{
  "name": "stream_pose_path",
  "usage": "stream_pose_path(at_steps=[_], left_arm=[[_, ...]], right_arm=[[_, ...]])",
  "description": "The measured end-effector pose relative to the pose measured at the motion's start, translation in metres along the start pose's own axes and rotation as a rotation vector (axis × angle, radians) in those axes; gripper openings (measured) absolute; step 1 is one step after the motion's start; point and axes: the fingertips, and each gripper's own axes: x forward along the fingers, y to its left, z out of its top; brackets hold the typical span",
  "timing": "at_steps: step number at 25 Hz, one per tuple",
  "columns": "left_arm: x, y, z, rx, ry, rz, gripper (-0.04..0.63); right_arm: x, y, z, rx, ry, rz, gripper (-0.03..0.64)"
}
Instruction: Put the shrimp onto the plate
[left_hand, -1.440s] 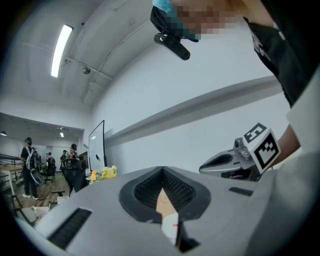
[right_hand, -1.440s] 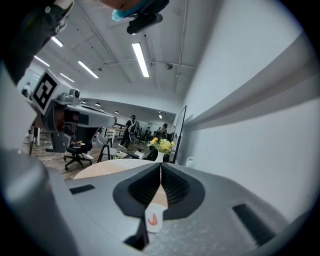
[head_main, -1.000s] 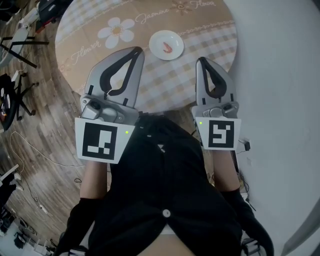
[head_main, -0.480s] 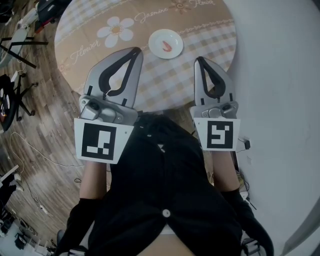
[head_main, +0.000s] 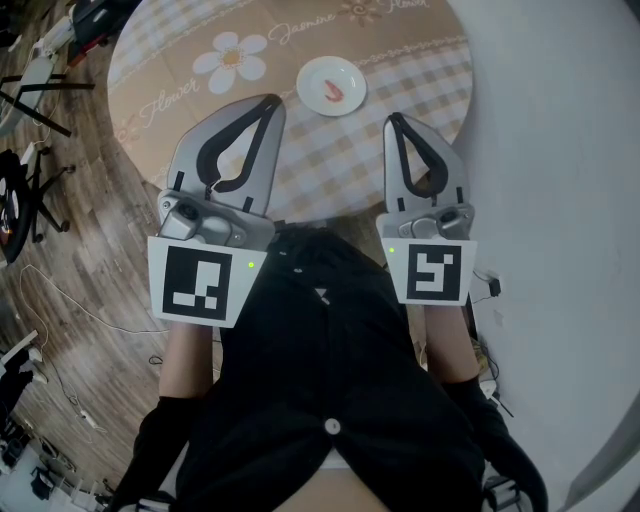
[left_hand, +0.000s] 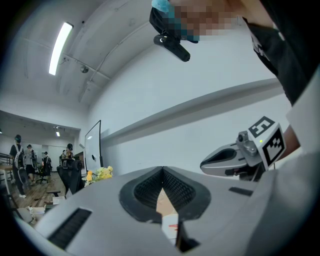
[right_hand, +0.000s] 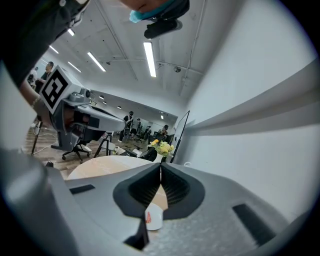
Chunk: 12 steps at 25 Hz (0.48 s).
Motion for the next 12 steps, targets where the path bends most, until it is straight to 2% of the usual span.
stream_pose_path(at_steps=[12], left_arm=[[-0.0011, 0.0069, -0.0046, -0.007, 0.009, 0.026, 0.002]], right_arm=[[0.0032, 0.0003, -0.0012, -0.009, -0.001, 0.009, 0.003]])
